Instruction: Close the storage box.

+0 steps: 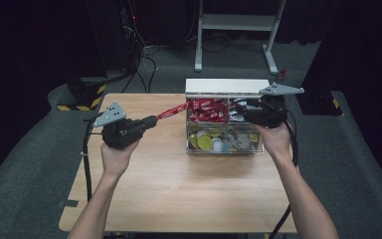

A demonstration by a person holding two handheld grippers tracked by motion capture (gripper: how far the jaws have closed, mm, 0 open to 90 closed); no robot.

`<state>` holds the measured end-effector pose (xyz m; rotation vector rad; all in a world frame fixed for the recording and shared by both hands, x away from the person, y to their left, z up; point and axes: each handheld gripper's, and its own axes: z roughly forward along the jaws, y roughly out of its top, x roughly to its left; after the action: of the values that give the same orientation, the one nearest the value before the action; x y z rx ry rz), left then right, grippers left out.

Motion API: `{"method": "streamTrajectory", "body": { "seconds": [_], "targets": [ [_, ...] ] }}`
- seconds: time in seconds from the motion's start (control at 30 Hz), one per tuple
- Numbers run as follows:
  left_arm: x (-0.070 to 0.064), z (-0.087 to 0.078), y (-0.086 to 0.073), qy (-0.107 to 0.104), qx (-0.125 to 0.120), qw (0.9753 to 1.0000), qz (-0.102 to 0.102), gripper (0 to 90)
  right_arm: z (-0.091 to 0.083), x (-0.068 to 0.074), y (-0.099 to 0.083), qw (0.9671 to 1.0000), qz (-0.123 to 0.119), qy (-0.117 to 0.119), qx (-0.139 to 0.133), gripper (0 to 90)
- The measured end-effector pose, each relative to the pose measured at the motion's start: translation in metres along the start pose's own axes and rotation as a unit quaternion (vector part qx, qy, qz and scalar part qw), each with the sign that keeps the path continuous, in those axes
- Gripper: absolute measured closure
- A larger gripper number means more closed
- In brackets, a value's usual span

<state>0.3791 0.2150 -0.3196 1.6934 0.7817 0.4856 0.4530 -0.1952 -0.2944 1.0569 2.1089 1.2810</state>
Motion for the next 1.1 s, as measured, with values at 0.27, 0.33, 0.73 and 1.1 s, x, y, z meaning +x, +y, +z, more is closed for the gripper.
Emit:
{"method": "streamTrajectory", "body": {
  "seconds": [0.27,0.33,0.73,1.1],
  "targets": [
    [0.007,-0.019,-0.011,0.012,-0.015,0.9997,-0.016,86.9,-0.002,-0.001,0.0,1.0,-0.001,0.001,-0.001,49.3],
    [0.009,-0.022,-0.013,0.014,-0.016,0.9996,-0.02,86.9,-0.002,-0.001,0.0,1.0,-0.001,0.001,0.0,49.3],
    [0.024,-0.04,-0.033,0.037,-0.019,0.9978,-0.053,86.9,-0.006,-0.003,-0.002,1.0,0.002,-0.003,-0.003,49.0],
    [0.03,-0.047,-0.053,0.057,-0.01,0.9963,-0.064,86.9,-0.006,-0.005,-0.005,1.0,0.003,-0.005,-0.004,49.0]
  ]
}}
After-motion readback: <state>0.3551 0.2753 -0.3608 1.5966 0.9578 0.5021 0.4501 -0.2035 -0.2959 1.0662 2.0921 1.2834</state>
